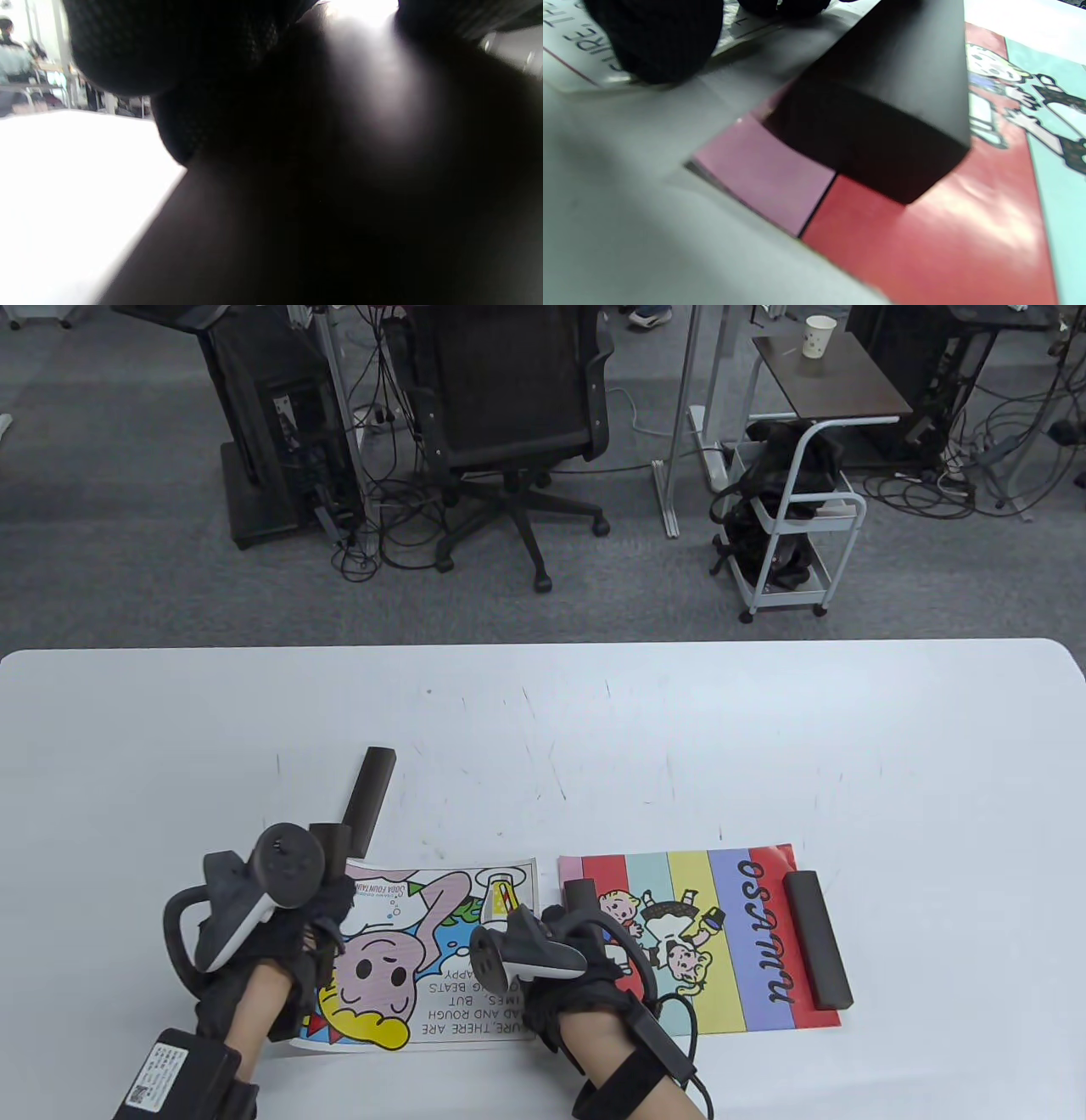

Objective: Unroll posters and secure with paperweights

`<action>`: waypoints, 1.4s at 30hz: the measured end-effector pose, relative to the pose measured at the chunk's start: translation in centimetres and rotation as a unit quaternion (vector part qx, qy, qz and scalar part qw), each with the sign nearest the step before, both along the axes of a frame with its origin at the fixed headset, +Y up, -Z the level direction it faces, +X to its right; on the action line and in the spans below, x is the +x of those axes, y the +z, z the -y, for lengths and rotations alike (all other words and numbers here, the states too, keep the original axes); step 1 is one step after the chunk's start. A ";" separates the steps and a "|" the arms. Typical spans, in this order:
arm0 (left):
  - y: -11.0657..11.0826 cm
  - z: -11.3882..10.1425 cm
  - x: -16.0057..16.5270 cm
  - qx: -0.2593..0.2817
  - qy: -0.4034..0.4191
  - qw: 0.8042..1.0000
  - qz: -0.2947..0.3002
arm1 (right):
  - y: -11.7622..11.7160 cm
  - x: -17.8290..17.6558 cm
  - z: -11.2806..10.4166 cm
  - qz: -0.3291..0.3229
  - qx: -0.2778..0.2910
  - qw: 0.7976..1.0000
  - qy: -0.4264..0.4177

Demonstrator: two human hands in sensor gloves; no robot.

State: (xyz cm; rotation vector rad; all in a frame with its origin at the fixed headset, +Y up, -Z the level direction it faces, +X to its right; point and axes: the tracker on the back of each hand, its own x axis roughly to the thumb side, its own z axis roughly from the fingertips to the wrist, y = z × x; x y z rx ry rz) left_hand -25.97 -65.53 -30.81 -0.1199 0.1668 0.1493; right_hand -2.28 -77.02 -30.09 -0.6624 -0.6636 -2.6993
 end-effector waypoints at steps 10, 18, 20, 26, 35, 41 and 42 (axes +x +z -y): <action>-2.0 6.3 1.8 -0.131 -0.093 0.987 -0.027 | 0.0 0.0 0.0 0.002 -0.001 1.000 0.000; -3.0 9.2 -1.7 -0.160 -0.141 0.973 -0.086 | 0.0 0.0 -0.1 0.001 0.000 1.000 0.005; -3.1 9.7 -2.4 -0.167 -0.145 0.970 -0.098 | 0.0 0.0 0.0 0.001 0.000 1.000 0.005; -3.3 10.7 -3.1 -0.178 -0.180 0.961 -0.111 | 0.0 0.0 0.0 0.000 -0.001 1.000 0.005; -3.2 10.7 -4.0 -0.184 -0.155 0.962 -0.128 | 0.0 0.0 0.0 0.001 -0.003 1.000 0.008; -5.1 7.4 -3.4 -0.105 -0.125 0.978 -0.130 | 0.0 -0.1 0.0 -0.001 -0.003 1.000 0.010; -5.5 7.0 -3.2 -0.094 -0.117 0.980 -0.130 | 0.0 -0.1 0.0 0.000 -0.003 1.000 0.010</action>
